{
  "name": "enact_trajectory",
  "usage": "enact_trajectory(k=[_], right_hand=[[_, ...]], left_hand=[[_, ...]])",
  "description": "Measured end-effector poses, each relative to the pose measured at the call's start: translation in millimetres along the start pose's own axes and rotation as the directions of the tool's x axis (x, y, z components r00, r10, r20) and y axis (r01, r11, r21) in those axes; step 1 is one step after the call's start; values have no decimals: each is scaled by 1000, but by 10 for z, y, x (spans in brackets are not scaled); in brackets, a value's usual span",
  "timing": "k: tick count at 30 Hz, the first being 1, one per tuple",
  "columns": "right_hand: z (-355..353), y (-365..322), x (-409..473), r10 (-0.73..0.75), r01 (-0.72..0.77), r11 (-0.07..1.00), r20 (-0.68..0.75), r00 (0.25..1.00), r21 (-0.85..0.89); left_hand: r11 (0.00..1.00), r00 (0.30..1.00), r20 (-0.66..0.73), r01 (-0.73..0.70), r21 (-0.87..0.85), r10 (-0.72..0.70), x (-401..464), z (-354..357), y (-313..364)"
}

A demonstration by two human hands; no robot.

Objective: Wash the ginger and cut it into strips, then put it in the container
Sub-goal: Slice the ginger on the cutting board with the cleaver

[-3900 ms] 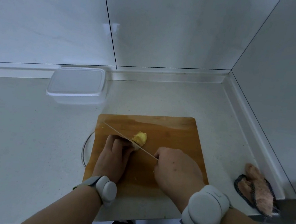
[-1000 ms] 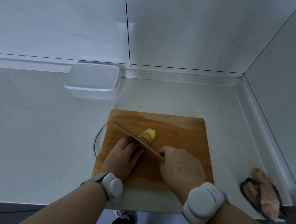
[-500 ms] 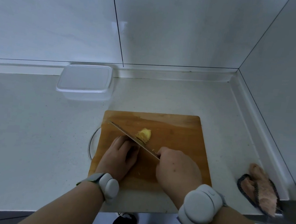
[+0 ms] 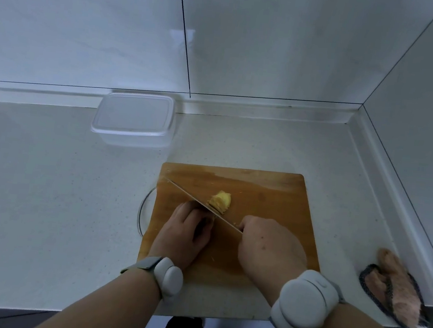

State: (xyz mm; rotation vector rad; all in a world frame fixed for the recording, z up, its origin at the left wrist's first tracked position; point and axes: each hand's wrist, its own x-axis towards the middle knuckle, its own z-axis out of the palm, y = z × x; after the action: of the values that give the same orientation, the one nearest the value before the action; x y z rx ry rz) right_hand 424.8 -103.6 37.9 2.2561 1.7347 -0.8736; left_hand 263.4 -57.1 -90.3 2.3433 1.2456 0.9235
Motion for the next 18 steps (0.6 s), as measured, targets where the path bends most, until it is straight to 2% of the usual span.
enact_trajectory(k=[8, 18], right_hand=[[2, -24, 85, 20, -20, 1000, 15, 1000, 8], [157, -118, 331, -35, 37, 998, -27, 999, 45]], left_hand=[[1000, 1000, 6, -6, -6, 6, 5, -19, 12], [1000, 1000, -14, -25, 16, 25, 4, -10, 11]])
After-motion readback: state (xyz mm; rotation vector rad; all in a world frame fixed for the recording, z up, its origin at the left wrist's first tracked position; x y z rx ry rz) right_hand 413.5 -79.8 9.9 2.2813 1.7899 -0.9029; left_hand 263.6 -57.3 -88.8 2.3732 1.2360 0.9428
